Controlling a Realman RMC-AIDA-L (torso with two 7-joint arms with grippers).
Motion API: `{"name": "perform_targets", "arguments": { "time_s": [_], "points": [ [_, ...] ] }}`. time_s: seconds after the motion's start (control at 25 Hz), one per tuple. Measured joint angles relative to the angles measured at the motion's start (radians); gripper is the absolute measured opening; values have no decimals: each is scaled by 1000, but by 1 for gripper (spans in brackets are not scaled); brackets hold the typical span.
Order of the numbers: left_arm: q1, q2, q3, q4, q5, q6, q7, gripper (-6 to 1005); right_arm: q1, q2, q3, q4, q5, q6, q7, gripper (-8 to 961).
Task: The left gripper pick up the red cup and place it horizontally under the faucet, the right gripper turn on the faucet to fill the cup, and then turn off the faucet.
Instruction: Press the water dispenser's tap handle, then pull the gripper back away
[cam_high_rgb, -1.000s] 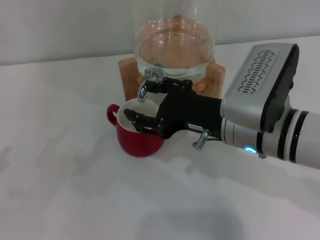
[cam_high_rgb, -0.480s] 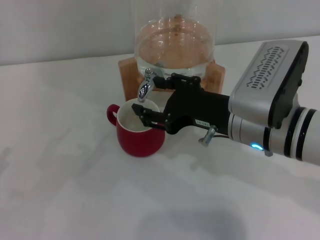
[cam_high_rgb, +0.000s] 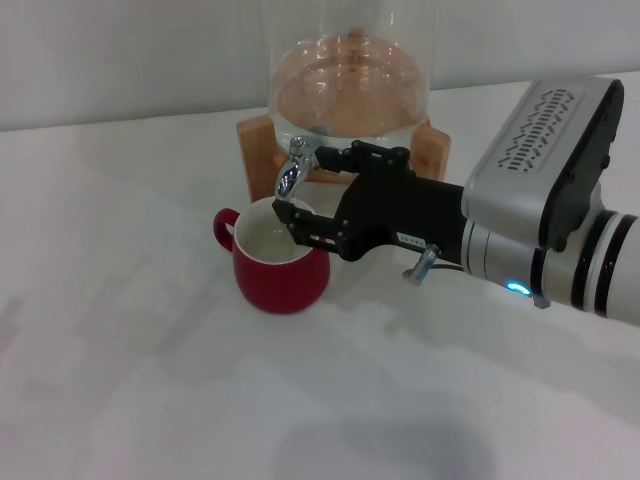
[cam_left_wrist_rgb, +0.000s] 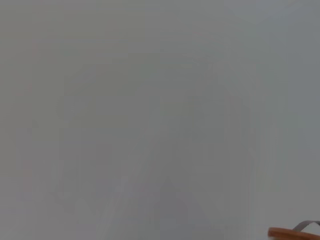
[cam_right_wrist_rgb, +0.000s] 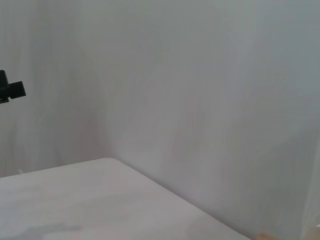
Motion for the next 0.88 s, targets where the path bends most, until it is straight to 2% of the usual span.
{"name": "perform_targets", "arguments": {
  "time_s": [0.52, 0.88],
  "points": [
    [2, -1, -1, 0, -4, -5, 0, 862, 15, 0, 14, 1, -1, -15, 0, 735],
    [7, 1, -6, 0, -4, 2, 0, 861, -17, -1, 14, -46, 0, 35, 5, 735]
  ]
}}
